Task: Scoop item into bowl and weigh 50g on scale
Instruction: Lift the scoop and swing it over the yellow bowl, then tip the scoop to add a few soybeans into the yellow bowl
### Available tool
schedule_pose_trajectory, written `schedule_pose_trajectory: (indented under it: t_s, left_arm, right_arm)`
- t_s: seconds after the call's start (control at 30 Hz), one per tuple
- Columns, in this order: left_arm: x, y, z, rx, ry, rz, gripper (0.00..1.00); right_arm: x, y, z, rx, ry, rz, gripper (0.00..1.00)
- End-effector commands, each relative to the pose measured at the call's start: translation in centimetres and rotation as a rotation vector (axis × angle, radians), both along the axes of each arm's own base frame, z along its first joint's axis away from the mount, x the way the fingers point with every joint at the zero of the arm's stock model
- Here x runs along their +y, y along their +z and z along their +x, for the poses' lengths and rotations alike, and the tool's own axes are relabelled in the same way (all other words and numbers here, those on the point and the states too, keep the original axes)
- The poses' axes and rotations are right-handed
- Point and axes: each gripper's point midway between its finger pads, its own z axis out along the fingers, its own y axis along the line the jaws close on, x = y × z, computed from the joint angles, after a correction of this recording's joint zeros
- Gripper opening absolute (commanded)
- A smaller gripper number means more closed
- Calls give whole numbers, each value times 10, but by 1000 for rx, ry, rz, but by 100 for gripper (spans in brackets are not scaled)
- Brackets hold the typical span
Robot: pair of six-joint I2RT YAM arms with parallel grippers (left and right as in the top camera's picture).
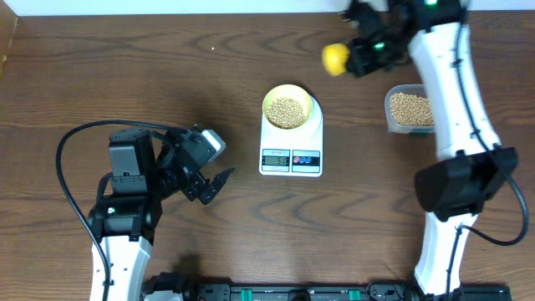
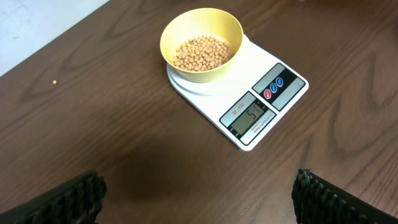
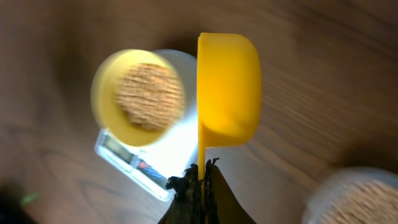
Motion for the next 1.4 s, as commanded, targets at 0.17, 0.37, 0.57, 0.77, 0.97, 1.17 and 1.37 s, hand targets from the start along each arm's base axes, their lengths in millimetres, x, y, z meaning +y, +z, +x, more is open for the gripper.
schedule_pose_trajectory:
  t_s: [0.17,0.37,0.57,0.77,0.97,1.17,1.37]
  left_arm:
    - [-3,0,-1,0,-14,-8,98]
    - [-3,0,-1,1,-13,-8,98]
    - [-3,0,-1,0,-14,-8,98]
    - [-3,0,-1,0,-14,-8,98]
    - [-3,0,-1,0,-14,-8,97]
    - [-3,0,-1,1,-13,-8,97]
    - [-3,0,-1,1,-13,-8,98]
  right_arm:
    - [67,10,-27,-74,183,-12,1]
    - [85,0,-36,-85,220,-64,1]
    - [86,-5,-36,-79,223,-78,1]
    - [85,-17,-34,-58,220,-97,1]
    - [88,-32,-35,-23,229,-116,1]
    - [91,-39,-38,-1,231,-122,1]
    - [89,-53,-41,44,233,-140,1]
